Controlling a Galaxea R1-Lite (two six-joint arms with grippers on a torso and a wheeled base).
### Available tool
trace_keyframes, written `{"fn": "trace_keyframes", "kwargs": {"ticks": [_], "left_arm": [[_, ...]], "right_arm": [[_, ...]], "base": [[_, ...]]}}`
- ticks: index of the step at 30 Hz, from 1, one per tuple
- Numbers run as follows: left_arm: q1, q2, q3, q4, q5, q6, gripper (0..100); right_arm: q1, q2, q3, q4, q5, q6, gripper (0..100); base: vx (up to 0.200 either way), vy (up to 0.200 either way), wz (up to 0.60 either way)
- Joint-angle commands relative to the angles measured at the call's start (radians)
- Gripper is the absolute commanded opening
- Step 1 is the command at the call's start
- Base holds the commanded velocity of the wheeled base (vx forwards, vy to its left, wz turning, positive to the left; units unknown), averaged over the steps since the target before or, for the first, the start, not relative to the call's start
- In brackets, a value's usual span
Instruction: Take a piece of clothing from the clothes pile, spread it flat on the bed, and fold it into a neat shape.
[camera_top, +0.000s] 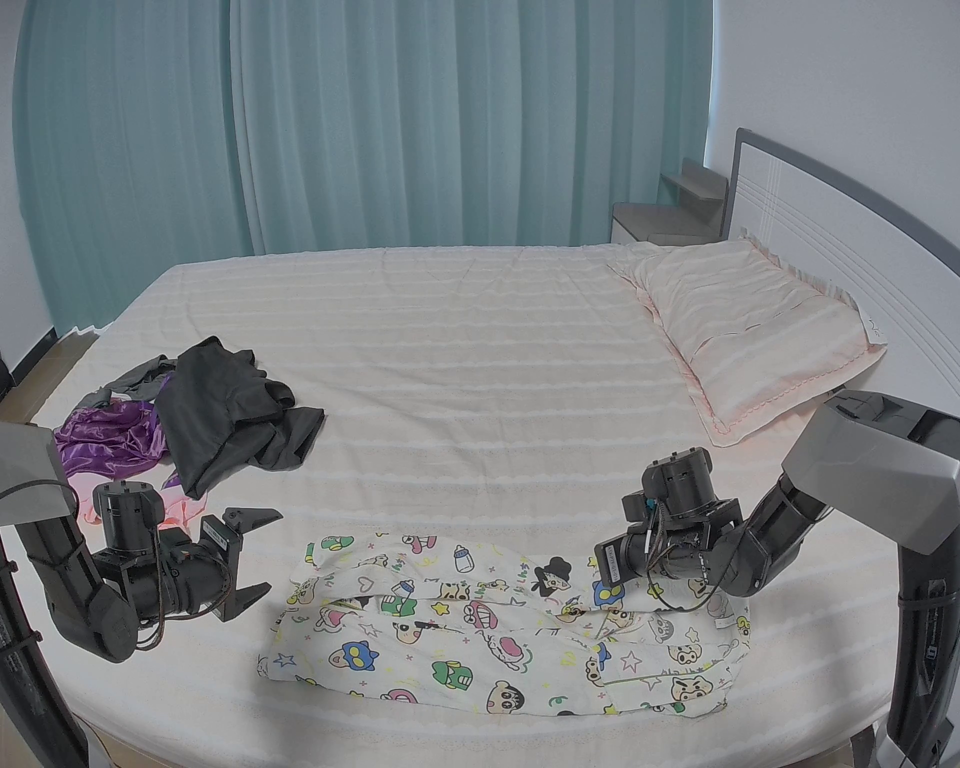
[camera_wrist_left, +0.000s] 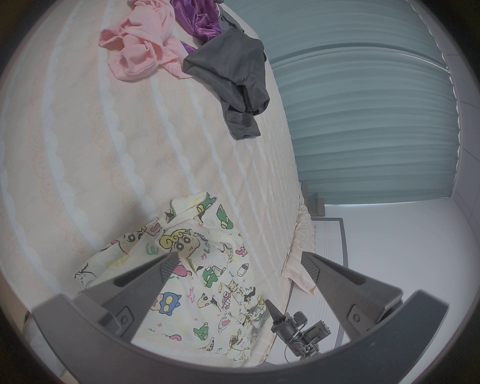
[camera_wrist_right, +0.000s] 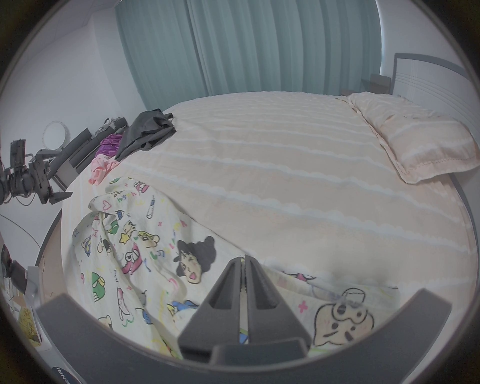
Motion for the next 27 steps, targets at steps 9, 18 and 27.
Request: {"fn": "trace_keyframes", "kwargs": {"ticks": [9, 18, 27], "left_arm": [[0.000, 0.002, -0.001, 0.000, 0.000, 0.000, 100], [0.000, 0.002, -0.001, 0.000, 0.000, 0.001, 100], [0.000, 0.002, 0.000, 0.000, 0.000, 0.001, 100]], "right_arm": [[0.034, 0.011, -0.047, 0.001, -0.023, 0.001, 0], [0.036, 0.030, -0.053, -0.001, -0.038, 0.089, 100], [-0.012, -0.067, -0.050, 0.007, -0.041, 0.302, 100]], "base": [[0.000, 0.000, 0.00], [0.000, 0.000, 0.00], [0.000, 0.000, 0.00]]}}
